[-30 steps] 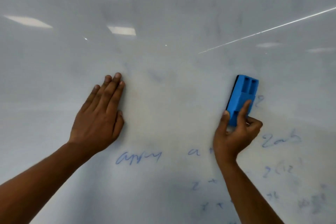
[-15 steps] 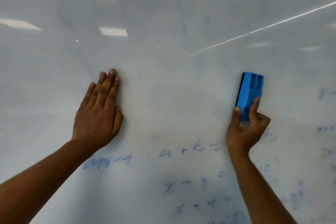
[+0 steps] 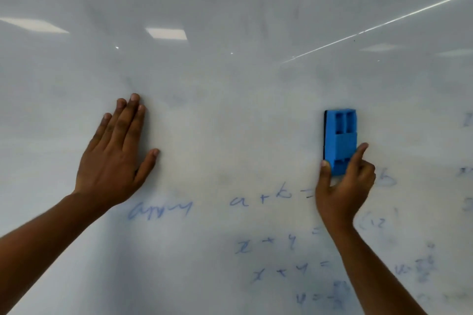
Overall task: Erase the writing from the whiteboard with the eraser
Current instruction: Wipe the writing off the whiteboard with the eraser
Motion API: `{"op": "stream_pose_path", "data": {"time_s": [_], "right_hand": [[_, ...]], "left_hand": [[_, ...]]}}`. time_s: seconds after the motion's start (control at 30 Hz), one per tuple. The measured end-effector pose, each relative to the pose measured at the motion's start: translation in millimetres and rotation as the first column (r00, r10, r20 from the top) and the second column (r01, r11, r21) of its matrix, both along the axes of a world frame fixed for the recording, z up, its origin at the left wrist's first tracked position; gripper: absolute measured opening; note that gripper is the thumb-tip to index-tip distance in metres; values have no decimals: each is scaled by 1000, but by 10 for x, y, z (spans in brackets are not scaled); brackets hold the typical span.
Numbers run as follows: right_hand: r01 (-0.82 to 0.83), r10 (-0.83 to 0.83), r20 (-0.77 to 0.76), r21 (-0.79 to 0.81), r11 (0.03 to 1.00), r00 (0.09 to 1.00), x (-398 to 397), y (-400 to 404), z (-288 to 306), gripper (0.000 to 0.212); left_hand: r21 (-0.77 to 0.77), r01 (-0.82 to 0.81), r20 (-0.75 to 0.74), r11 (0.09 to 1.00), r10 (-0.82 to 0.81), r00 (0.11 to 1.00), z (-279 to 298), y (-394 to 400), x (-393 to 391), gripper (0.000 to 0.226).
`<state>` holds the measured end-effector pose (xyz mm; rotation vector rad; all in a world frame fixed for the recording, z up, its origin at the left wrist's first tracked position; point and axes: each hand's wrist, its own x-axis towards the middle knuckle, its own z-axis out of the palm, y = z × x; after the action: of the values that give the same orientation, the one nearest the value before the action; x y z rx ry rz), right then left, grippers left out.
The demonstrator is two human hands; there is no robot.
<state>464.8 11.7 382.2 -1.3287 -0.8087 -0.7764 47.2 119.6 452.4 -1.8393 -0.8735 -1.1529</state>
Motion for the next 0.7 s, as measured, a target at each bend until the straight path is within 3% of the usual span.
{"op": "stream_pose_path", "data": {"time_s": [0.1,0.23,0.57,0.63,0.7], "right_hand": [[-49,87,243,-159,986,966,-512,15,-308,81],[-85,196,352,-305,948,915,-953,17,-534,79],[-231,222,188,24,973,957,-1913,344,-298,71],[-300,297,270,-29,953,916,-2384,462,-459,68],[-348,414,450,-226,910,791,-2878,482,-842,65]], "left_hand": [[23,-9,-11,1000,10,1000,26,90,-216,86],[71,-26,-36,997,29,999,73,238,-567,86],[146,24,-29,989,-20,999,8,354,-680,79],[165,42,-27,985,-38,999,19,344,-672,77],[168,55,-27,984,-51,998,4,316,-698,74]]}}
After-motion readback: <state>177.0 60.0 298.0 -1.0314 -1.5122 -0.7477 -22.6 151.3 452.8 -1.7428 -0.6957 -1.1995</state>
